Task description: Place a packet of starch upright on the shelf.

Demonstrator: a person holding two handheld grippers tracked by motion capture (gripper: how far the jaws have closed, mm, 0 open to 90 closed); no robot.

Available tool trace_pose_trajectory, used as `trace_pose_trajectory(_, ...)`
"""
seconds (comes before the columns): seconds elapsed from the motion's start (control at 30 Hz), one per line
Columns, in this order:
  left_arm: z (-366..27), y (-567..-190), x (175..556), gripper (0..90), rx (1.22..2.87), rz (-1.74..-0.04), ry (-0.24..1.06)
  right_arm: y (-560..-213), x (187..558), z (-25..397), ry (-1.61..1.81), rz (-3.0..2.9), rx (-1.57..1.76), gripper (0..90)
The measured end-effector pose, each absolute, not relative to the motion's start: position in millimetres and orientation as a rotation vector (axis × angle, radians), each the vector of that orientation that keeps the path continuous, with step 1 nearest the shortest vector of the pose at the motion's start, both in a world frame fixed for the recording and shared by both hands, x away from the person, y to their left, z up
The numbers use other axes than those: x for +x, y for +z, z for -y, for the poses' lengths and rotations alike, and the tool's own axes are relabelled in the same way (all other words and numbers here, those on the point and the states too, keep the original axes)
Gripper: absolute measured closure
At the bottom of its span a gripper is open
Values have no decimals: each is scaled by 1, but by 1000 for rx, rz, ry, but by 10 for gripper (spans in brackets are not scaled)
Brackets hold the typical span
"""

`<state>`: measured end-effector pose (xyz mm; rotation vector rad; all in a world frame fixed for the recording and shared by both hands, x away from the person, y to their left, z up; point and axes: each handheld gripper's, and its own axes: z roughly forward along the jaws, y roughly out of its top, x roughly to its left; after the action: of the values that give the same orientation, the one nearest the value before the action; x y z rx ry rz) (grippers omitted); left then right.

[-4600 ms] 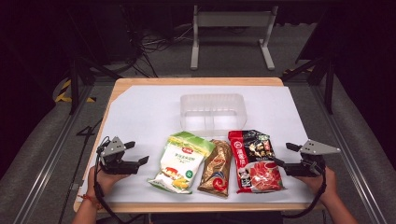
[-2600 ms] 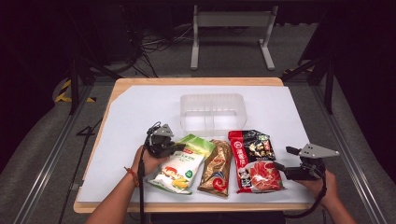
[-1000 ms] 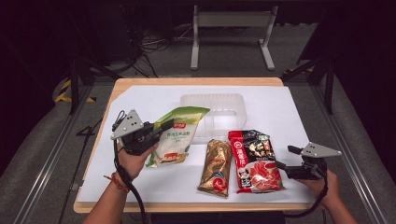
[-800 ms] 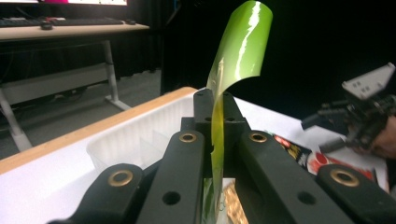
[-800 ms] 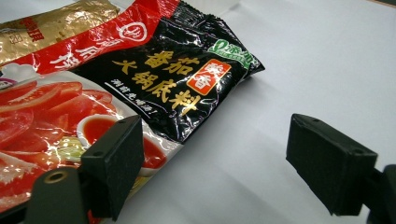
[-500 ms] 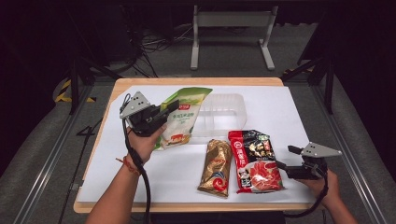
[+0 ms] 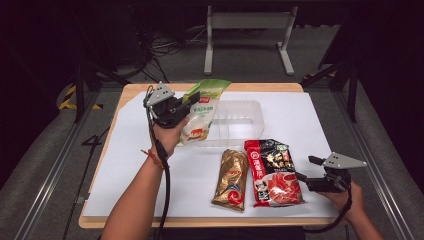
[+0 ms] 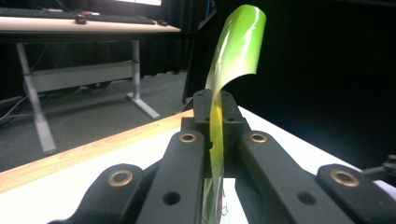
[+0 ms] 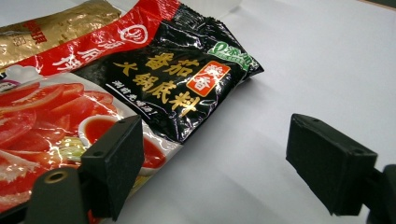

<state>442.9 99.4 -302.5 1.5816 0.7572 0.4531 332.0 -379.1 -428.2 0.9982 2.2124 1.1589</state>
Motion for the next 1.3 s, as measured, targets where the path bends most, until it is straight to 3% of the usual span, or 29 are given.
trace_pose_trajectory(1.3, -41, -313, 519, 899, 1540, -978, 597, -428, 330, 379, 1169, -2213, 974, 209)
